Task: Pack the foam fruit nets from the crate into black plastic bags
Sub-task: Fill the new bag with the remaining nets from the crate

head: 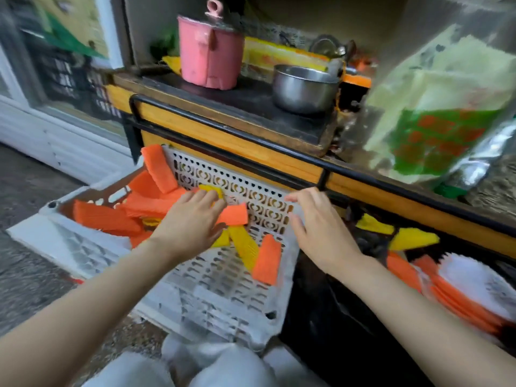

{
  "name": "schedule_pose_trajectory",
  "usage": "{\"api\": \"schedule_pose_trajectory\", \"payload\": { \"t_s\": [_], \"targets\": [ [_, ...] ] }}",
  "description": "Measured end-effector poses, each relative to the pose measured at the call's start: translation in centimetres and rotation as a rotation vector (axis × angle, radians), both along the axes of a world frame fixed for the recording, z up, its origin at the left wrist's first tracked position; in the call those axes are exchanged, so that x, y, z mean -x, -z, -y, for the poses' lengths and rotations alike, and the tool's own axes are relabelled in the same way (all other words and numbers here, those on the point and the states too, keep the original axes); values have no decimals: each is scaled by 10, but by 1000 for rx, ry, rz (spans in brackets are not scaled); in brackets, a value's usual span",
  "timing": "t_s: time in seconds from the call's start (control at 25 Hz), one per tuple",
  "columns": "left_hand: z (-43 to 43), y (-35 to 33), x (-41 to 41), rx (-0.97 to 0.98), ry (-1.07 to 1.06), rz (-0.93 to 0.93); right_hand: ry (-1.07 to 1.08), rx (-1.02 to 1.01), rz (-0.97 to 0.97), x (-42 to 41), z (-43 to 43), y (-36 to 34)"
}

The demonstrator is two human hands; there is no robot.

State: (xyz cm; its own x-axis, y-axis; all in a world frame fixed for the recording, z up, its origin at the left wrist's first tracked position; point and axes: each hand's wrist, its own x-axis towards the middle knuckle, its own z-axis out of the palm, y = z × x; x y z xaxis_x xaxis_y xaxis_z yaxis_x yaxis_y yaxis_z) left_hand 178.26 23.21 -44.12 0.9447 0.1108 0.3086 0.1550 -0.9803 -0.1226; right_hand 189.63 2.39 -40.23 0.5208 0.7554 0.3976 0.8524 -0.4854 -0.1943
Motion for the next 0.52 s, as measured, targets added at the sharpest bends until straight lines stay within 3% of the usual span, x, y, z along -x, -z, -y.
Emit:
{"api": "schedule_pose_trajectory", "payload": {
  "t_s": [0.2,0.4,0.52],
  "targets": [
    [-94,29,-8,176,-210,-111,-50,174,-148,-37,-109,54],
    [-160,69,-30,391,-336,-410,35,363,-247,-75,-176,128],
    [-180,86,-43,399,-333,-518,49,424,-231,-86,-193,156]
  ]
}}
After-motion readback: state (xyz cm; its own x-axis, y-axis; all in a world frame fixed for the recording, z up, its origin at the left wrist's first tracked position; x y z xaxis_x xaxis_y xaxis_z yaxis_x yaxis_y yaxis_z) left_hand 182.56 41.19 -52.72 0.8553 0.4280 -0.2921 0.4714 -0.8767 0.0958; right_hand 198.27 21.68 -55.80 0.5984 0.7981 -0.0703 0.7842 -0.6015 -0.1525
